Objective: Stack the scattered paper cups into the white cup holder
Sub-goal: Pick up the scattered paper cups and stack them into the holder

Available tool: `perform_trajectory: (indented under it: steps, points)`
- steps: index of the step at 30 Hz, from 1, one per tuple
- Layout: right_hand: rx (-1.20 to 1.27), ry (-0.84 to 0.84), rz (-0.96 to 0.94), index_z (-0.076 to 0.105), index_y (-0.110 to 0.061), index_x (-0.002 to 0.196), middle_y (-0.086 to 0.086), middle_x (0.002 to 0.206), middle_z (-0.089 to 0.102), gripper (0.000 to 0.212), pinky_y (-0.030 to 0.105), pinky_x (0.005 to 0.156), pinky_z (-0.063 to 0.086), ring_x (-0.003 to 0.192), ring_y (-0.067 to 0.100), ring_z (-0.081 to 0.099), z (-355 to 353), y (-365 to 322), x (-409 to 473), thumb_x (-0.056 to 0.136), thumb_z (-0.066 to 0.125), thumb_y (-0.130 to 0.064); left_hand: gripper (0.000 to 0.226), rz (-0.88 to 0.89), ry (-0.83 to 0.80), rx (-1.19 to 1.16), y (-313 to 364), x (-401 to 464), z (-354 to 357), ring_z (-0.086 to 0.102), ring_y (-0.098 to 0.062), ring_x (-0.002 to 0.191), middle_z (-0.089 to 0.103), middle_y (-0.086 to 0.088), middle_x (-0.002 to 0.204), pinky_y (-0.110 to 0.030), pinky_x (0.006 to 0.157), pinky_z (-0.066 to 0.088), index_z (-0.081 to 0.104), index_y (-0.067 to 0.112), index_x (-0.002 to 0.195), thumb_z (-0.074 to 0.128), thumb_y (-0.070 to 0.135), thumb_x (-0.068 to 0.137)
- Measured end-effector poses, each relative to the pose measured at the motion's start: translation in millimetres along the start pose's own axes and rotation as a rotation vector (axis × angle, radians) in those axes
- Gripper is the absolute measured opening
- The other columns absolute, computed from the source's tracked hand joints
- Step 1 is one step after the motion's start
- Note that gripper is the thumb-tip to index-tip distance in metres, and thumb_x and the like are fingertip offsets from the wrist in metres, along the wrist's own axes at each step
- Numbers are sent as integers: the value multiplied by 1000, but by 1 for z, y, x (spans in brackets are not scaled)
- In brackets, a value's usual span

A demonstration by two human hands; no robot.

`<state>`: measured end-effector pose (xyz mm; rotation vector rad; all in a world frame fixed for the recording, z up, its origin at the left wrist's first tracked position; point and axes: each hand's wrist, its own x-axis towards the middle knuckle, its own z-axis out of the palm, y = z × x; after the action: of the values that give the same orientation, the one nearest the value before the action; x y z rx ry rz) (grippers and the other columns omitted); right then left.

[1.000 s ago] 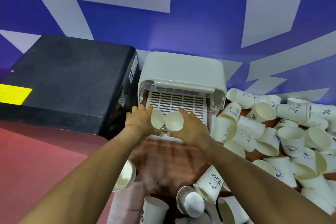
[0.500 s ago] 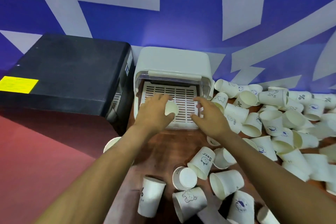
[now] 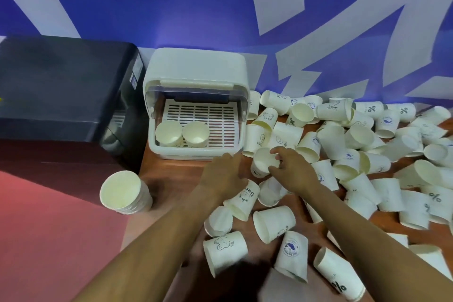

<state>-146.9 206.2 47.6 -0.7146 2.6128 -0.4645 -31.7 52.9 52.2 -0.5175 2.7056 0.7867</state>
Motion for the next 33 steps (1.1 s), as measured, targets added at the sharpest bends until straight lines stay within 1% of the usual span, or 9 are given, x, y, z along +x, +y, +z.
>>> perform_trajectory:
  steps: [4,7,9,12,16,21,24,29,33]
  points:
    - [-100,-15,-46,43,-23,136,7,131,51,62,37,90,47,114,26,53,4,14,5,82,65,-43,53,-76,-22,-12,9,16,23,55,-25,115,58,-1,121,-39,90,49,48,24,125,62,48,80]
    - [-114,-27,-86,38,-26,139,5,132,49,76,38,89,47,114,26,52,12,17,11,76,67,-56,70,-176,-125,-3,11,23,41,52,-26,118,55,-2,127,-40,95,46,44,22,130,65,59,75]
    - [-124,-20,-114,36,-27,140,4,134,47,82,38,90,46,115,26,52,17,18,15,72,69,-59,77,-219,-198,31,12,25,54,51,-25,119,54,-2,129,-40,97,44,40,24,132,66,63,72]
    - [-138,6,-131,32,-28,142,4,139,43,85,41,92,46,119,28,48,18,21,22,72,69,-59,81,-265,-242,57,13,29,67,51,-24,120,53,-1,129,-38,96,44,33,29,138,69,59,71]
    - [-164,-20,-126,29,-27,144,6,140,41,83,41,92,46,121,28,47,19,25,29,76,65,-58,75,-304,-243,29,16,32,70,52,-24,119,53,-2,128,-37,96,45,32,27,140,68,47,77]
    - [-138,-34,-153,28,-26,145,6,137,43,77,39,90,46,118,27,48,16,27,30,81,63,-49,74,-306,-133,-161,13,27,54,49,-26,122,46,-6,135,-37,99,44,35,26,139,72,38,76]
    - [-92,-8,-178,29,-27,144,5,137,44,74,40,91,46,119,27,47,8,26,29,81,62,-47,80,-300,-51,-161,9,18,36,47,-26,125,42,-6,140,-34,100,40,35,27,143,76,37,75]
    - [-14,67,-208,32,-28,142,2,136,46,74,40,93,47,119,25,47,-13,11,26,78,66,-47,76,-330,91,-207,4,2,12,49,-27,116,44,-5,125,-34,97,42,41,29,138,77,42,72]
    - [-15,119,-257,33,-29,141,1,137,47,73,37,91,45,120,24,47,-29,-6,23,78,66,-44,78,-298,180,-198,6,-11,-6,40,-29,119,33,-7,127,-36,97,39,36,27,140,74,42,74]
